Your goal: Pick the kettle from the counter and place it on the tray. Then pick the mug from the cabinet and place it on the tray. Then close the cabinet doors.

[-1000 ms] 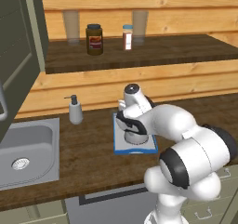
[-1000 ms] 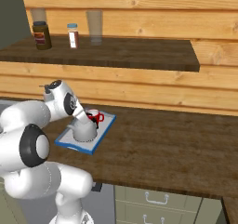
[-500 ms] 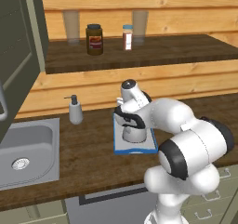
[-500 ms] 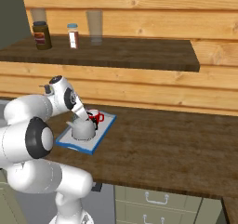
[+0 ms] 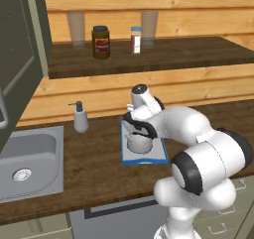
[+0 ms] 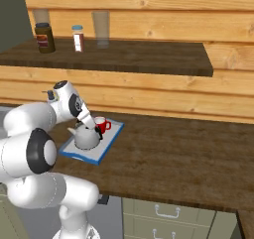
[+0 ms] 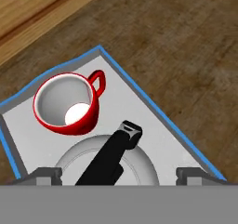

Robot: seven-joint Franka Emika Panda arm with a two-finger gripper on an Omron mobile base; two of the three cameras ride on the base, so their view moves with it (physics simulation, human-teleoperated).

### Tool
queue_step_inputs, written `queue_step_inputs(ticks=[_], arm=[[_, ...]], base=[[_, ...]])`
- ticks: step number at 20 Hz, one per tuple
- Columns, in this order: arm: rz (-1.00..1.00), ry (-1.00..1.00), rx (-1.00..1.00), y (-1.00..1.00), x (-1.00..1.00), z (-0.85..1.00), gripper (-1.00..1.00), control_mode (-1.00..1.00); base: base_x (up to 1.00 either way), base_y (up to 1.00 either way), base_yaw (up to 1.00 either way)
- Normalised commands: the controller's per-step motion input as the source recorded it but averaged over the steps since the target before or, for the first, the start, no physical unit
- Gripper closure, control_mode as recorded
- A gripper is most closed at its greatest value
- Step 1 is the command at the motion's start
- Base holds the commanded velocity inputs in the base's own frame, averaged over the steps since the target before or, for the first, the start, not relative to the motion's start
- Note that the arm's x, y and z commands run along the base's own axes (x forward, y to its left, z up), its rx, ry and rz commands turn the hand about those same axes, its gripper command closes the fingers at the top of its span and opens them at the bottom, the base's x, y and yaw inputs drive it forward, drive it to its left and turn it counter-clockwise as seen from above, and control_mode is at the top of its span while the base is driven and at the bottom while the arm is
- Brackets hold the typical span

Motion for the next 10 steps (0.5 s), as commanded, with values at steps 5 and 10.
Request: queue_step_inputs(ticks=[5,10], arm=[[0.00,0.03,0.00,-0.03,-0.28,0.05,-1.00,-1.00],[0.00,0.00,0.03,-0.04,-0.51,0.55,-1.00,-1.00]], base=[[0.00,0.00,0.00],[0.00,0.00,0.00]])
